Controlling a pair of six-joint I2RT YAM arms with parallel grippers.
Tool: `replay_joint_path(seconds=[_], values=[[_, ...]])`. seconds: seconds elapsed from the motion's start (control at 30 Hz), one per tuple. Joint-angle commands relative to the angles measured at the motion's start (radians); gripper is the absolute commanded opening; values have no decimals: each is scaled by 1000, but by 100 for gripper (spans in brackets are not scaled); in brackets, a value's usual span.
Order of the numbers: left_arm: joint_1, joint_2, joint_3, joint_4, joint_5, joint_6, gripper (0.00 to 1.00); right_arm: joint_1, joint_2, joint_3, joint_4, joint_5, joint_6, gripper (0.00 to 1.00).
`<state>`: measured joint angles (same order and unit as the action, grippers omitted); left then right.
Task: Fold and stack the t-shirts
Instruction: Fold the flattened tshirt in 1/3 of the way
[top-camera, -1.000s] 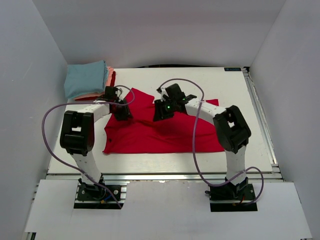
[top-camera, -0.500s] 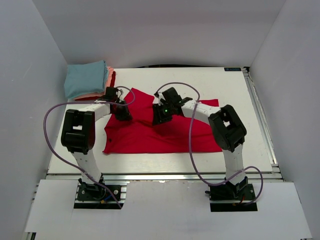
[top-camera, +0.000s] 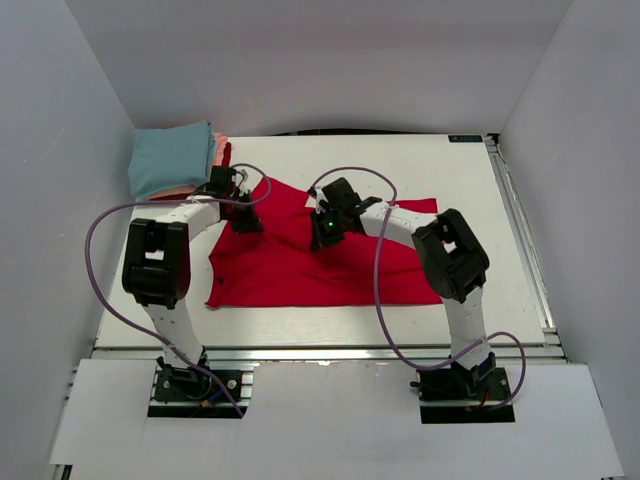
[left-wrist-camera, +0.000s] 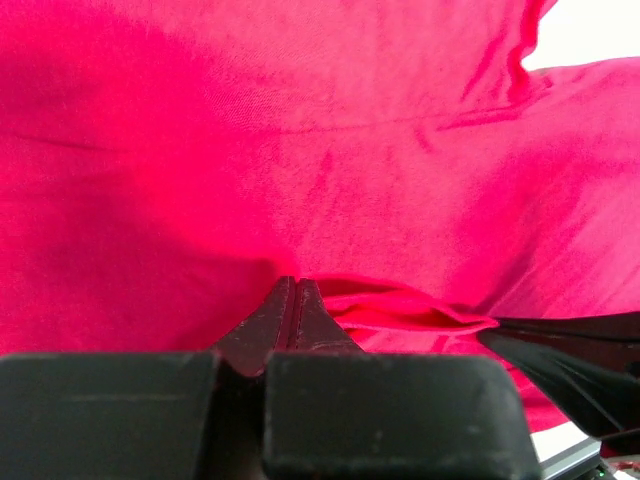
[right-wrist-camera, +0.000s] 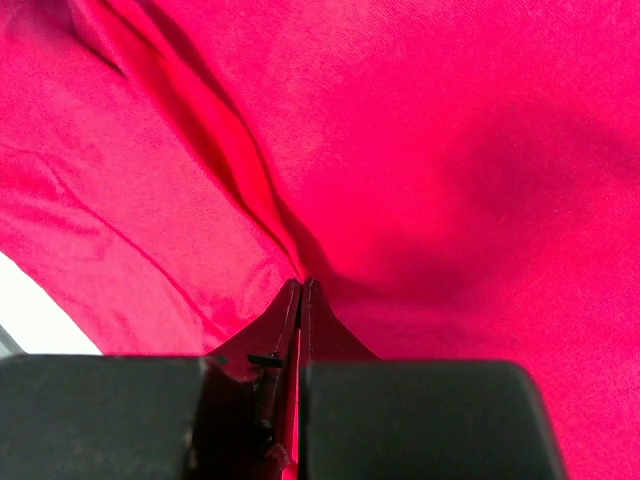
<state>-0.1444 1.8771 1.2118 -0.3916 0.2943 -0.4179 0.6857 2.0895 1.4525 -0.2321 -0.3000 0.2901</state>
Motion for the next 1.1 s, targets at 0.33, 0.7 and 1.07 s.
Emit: replay_joint_path(seconds=[0.33,0.7,1.07], values=[[-15,-243,-29,-147,-52,70,0,21,-227,-118,48,16,-43,0],[-35,-472,-274,-176,-70,59,0,58,-269,-216,53,-13,-80,0],[-41,-587,-406,-211,-76,50,11,117,-240,-227,36,9,-86,6]])
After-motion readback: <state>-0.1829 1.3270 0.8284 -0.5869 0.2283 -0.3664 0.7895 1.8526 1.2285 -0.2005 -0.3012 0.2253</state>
